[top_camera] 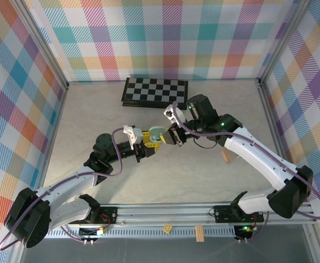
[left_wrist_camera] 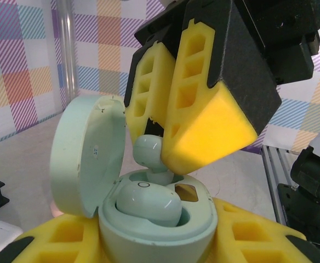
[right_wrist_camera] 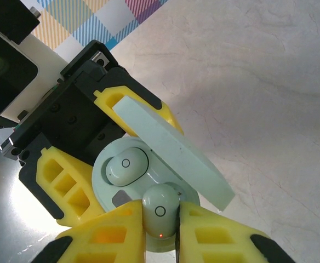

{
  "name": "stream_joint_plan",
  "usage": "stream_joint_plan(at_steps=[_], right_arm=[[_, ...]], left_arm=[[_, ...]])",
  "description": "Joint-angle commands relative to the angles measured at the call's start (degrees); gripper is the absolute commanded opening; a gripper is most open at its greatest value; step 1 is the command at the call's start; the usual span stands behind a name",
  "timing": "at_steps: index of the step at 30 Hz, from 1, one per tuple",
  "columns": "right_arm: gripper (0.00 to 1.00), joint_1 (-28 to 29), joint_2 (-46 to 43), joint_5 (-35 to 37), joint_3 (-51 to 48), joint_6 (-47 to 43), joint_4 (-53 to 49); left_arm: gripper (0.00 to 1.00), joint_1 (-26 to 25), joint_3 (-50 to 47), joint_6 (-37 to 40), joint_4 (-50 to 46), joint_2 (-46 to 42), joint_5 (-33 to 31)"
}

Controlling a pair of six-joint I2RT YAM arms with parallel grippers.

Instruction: Insert wireless bluetooth earbuds into charging case

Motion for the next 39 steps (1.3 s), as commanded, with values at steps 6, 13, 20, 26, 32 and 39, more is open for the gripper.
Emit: stream_joint_plan(at_steps=[6,13,20,26,32,39], right_arm=[[0.18,-0.07,1.45,0.41,3.03,-2.70,-4.73],[0.18,-0.03,1.59,-0.55,4.33,-3.41,-7.64],[0.19,-0.03,2.40,-0.54,4.81,-3.25,-9.18],[0.24,-0.08,4.12,0.02,6.12,-2.30,-8.56],[0.30,-0.03,3.82,1.52,6.87,-2.00,-8.34],[0.38,-0.07,2.31,2.59,6.81,-1.57,-8.10]], left_arm=[[0.29,-0.52,1.43,0.37,3.15,-0.82,1.17],[0.29,-0.52,1.43,0.42,3.52,-0.29,1.25],[0.29,-0.52,1.41,0.19,3.94,-0.22,1.61],[0.29,-0.52,1.07,0.07,3.83,-0.68,1.61],[0.29,-0.52,0.84,0.03,3.82,-0.90,1.52],[0.29,-0.52,0.51,0.08,4.61,-0.67,1.25]])
